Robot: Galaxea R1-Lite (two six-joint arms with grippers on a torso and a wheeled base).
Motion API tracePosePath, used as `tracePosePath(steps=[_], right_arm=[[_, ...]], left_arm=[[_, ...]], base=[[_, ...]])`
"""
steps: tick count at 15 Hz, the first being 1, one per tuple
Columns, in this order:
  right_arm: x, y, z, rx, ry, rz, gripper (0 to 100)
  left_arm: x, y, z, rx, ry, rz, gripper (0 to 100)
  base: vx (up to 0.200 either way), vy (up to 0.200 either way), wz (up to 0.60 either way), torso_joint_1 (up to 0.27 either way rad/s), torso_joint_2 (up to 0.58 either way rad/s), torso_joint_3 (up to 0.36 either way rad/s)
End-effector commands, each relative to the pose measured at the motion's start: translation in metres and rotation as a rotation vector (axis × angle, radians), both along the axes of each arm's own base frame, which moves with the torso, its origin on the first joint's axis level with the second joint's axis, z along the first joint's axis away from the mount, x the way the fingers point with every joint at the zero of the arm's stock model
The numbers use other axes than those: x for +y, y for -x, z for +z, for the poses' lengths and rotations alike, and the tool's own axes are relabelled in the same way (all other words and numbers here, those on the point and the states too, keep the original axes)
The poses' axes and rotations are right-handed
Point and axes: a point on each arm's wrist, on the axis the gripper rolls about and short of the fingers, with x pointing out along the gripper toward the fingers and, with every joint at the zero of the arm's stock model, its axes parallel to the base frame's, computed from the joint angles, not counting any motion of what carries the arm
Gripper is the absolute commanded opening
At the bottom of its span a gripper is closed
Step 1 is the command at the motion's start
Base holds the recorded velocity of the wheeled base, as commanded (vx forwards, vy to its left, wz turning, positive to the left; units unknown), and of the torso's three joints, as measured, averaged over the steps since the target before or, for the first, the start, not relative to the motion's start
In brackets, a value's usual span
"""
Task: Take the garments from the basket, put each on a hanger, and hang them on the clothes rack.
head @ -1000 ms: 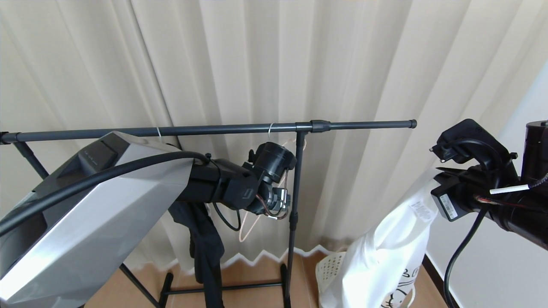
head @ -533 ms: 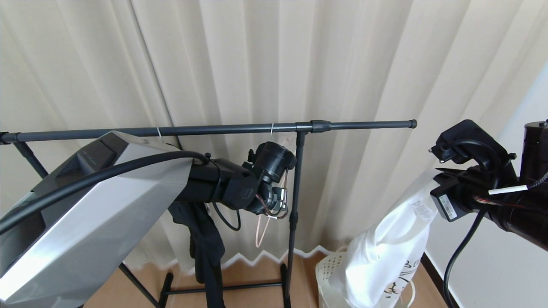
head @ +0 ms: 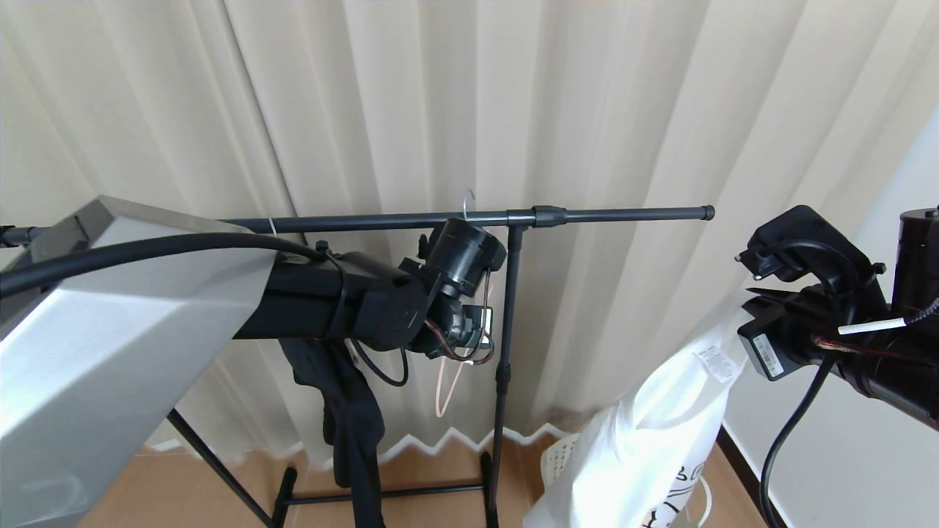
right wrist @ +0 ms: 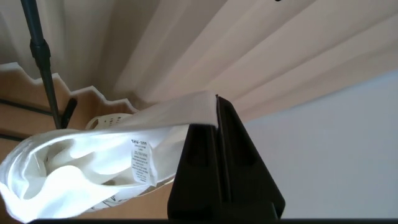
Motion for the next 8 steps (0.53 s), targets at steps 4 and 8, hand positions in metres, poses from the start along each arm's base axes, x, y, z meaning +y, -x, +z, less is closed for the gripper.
tracePosePath(steps=[4,8], right_arm=[[0.0,0.001,0.0,-0.001,0.0,0.001,0],[0.0,0.001,0.0,0.0,0.0,0.001,0]], left_arm=[[0.011,0.024,0.023,-0.019,0.012,-0.013,0],[0.024,0.039,0.031,-0.02,0.001,-0.004,0]], base=[[0.0,0.0,0.0,0.0,0.0,0.0],[0.0,0.0,0.0,0.0,0.0,0.0]])
